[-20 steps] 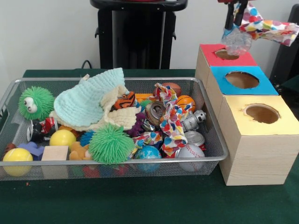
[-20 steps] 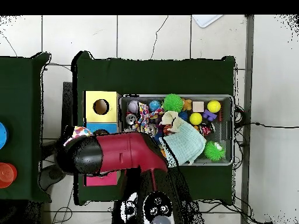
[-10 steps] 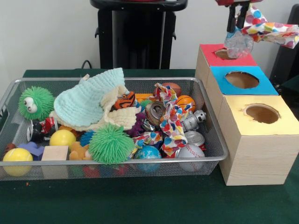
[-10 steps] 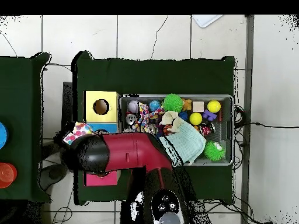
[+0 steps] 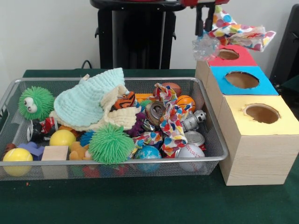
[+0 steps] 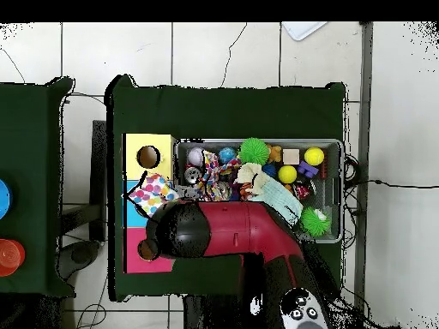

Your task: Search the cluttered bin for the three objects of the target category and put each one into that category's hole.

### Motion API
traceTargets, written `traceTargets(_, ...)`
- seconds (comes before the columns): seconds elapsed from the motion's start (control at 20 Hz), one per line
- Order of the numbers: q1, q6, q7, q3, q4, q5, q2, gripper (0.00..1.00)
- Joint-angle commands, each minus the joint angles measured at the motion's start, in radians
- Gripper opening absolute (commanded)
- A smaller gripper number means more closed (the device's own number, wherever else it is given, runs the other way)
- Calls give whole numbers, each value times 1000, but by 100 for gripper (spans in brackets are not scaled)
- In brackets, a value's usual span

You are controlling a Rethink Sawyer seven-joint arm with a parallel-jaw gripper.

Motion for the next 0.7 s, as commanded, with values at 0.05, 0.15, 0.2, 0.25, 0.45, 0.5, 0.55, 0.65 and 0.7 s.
traceTargets(0.05,-45,-21,-290,151,46,-152,36,0)
traceTargets(0.15,-59,17,-311,181,22,-178,51,0)
traceTargets(0.2,-73,24,-325,203,21,-185,53,0)
traceTargets(0.25,-78,47,-330,216,13,-193,50,0)
traceTargets(0.45,-107,84,-381,277,3,-244,48,0)
traceTargets(0.5,-119,92,-404,301,4,-254,48,0)
traceTargets(0.55,-132,101,-425,324,4,-264,50,0)
traceTargets(0.65,-154,106,-450,360,6,-287,54,0)
traceTargets(0.7,-165,110,-458,376,8,-296,55,0)
